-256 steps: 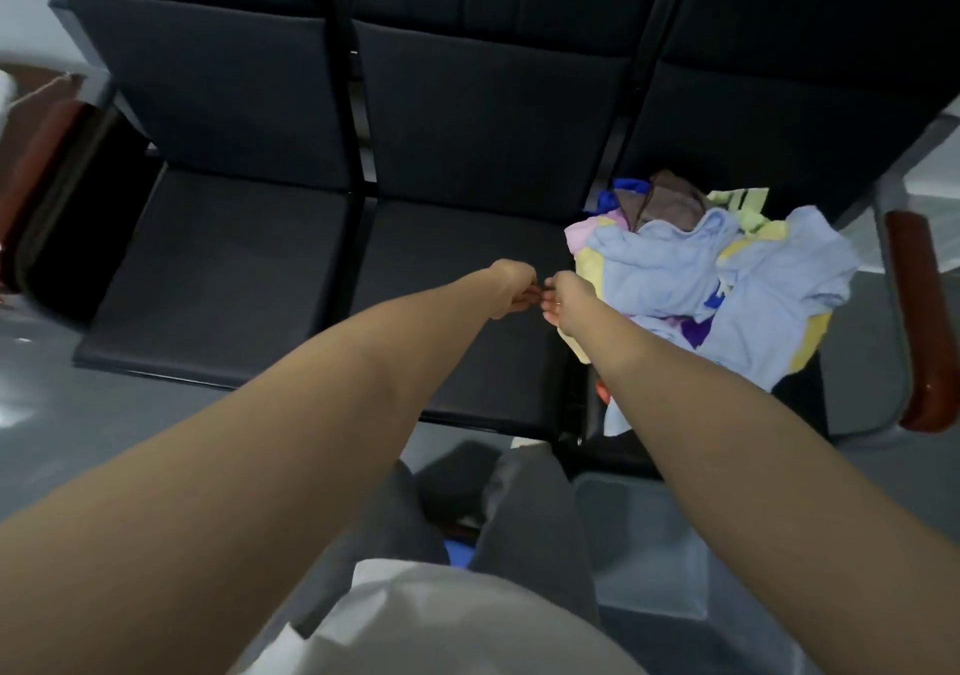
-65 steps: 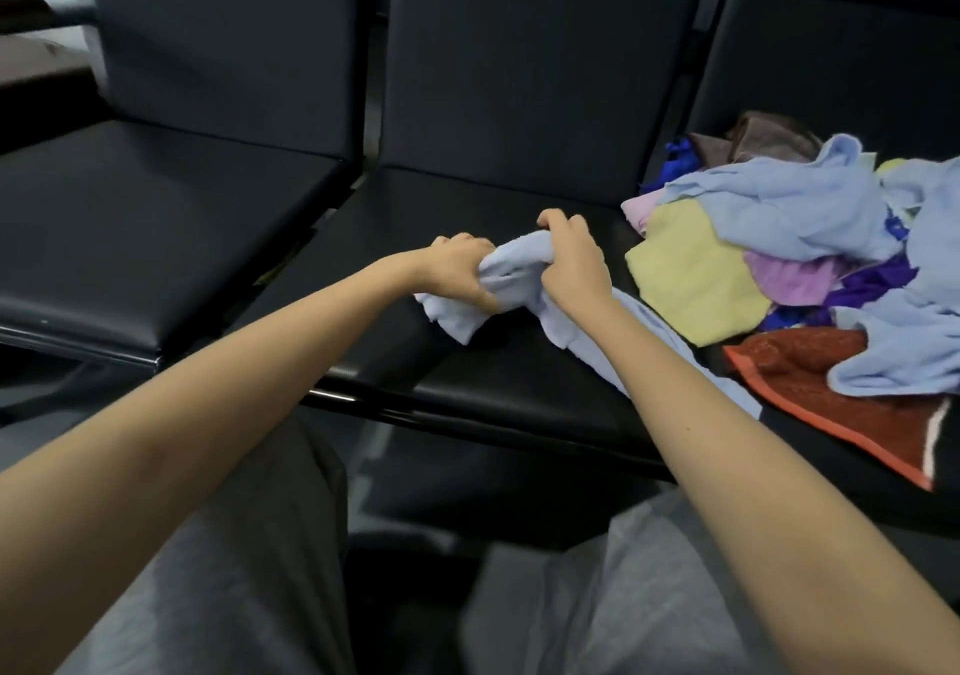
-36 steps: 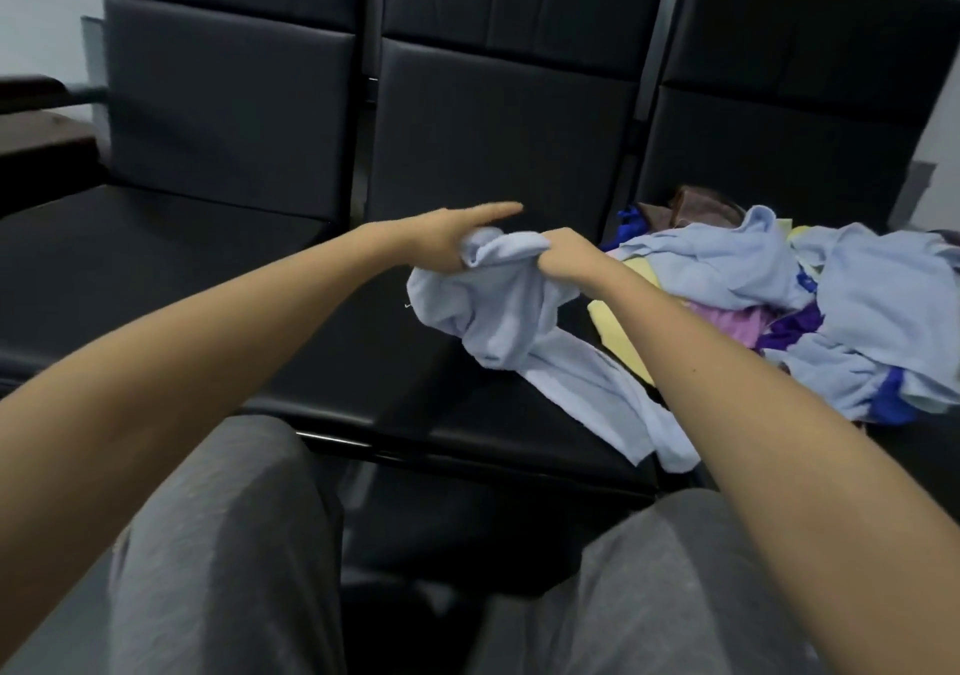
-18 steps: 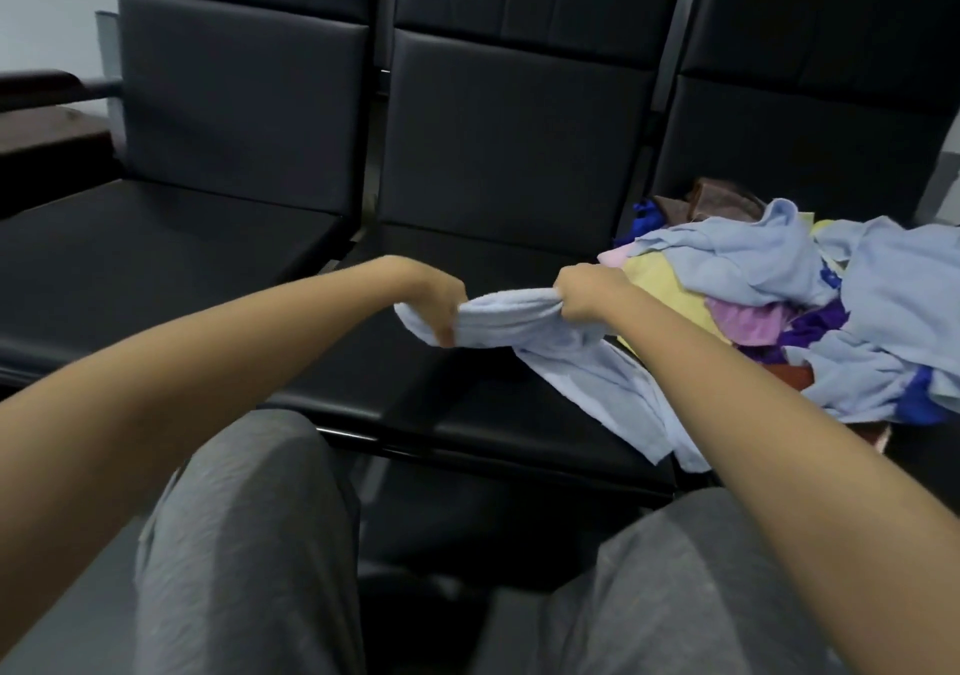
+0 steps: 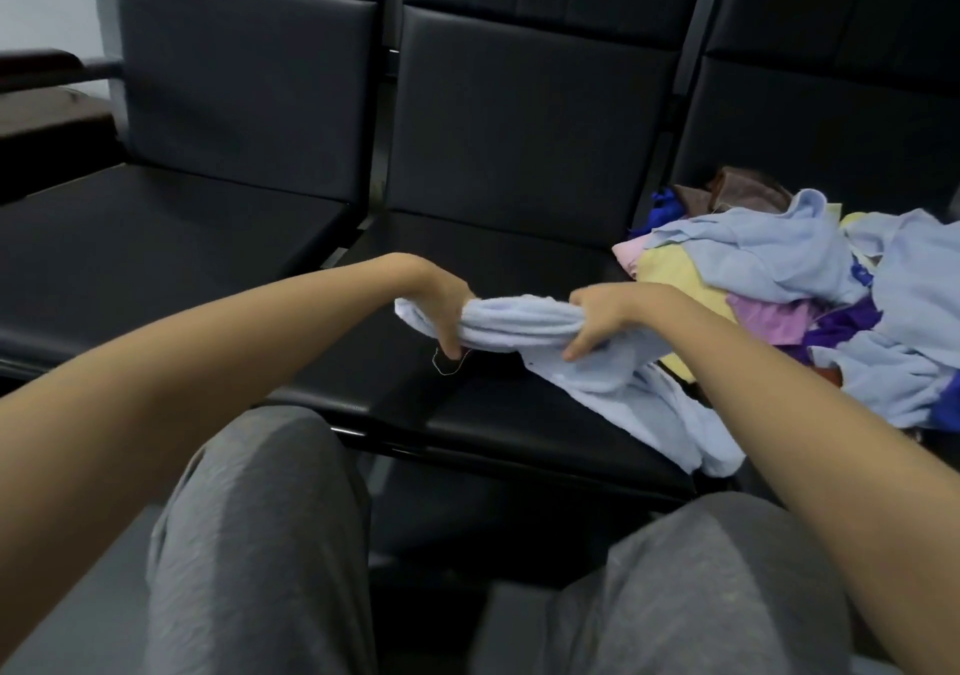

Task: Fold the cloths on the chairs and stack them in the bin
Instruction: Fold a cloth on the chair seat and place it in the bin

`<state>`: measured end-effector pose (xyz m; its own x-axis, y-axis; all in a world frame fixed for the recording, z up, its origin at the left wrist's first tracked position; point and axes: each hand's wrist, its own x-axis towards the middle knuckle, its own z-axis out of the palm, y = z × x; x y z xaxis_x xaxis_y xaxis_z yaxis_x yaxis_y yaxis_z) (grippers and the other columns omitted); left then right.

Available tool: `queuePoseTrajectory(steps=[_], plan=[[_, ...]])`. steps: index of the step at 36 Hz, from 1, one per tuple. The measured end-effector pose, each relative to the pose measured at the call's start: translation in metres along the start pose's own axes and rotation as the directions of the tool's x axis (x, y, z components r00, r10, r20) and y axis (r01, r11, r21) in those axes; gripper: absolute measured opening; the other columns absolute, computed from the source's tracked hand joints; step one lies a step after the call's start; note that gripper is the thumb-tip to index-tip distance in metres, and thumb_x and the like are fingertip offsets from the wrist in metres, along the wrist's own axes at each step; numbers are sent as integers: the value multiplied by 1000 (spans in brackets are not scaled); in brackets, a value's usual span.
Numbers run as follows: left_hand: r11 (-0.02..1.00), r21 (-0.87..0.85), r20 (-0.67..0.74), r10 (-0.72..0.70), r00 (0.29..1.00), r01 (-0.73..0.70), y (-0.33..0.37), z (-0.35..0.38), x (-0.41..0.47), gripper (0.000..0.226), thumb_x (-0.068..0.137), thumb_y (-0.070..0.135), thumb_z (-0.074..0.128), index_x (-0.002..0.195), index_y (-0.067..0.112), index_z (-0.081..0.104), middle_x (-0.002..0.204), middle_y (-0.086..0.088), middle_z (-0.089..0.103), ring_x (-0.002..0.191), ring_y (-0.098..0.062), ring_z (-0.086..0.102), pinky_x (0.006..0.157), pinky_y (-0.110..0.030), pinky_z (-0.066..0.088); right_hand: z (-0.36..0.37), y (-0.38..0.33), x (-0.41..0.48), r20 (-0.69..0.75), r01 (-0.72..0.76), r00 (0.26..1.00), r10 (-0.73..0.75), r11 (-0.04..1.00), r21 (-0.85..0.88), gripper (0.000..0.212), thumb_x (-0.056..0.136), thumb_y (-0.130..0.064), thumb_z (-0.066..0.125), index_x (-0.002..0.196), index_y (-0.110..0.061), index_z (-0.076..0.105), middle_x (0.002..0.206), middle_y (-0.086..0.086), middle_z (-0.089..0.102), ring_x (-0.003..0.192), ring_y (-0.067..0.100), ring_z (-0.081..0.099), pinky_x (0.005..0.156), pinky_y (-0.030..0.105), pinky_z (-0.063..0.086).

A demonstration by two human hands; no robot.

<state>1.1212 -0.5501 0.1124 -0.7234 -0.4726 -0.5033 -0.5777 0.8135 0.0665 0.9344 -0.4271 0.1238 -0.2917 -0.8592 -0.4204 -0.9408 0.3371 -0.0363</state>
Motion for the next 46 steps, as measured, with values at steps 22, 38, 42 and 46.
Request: queuePoseTrajectory(steps=[22, 38, 42, 46], plan=[[738, -672, -22, -94, 995, 55, -21, -23, 44, 10, 73, 6, 60, 78, 9, 52, 62, -6, 49, 52, -16, 43, 48, -22, 33, -25, 4, 50, -396, -107, 918, 17, 973, -207, 16, 88, -26, 52, 102, -18, 49, 109, 6, 60, 97, 29, 57, 71, 34, 36], [131, -924, -373, -519, 769, -360, -44, -136, 72, 15, 93, 2, 44, 105, 6, 53, 82, -9, 51, 63, -14, 55, 49, -21, 46, -141, -2, 94, -815, -142, 574, -87, 969, -204, 32, 84, 6, 50, 115, -3, 48, 119, 19, 49, 111, 37, 46, 81, 42, 36], [539, -565, -803, -534, 265, -625, -51, -171, 55, 11, 89, 18, 44, 85, 17, 54, 84, 3, 53, 76, -7, 47, 66, -21, 39, -181, -12, 83, -919, -104, 389, -60, 989, -108, 44, 77, 12, 55, 117, -2, 46, 121, 20, 48, 109, 37, 43, 85, 40, 35], [781, -330, -932, -359, 52, -530, -64, -158, 53, 26, 77, 5, 41, 64, 24, 31, 68, 11, 35, 65, -5, 33, 60, -21, 29, -180, -13, 78, -933, -116, 322, -158, 972, -205, 35, 82, 10, 50, 116, -1, 48, 115, 23, 49, 103, 37, 45, 83, 40, 35]])
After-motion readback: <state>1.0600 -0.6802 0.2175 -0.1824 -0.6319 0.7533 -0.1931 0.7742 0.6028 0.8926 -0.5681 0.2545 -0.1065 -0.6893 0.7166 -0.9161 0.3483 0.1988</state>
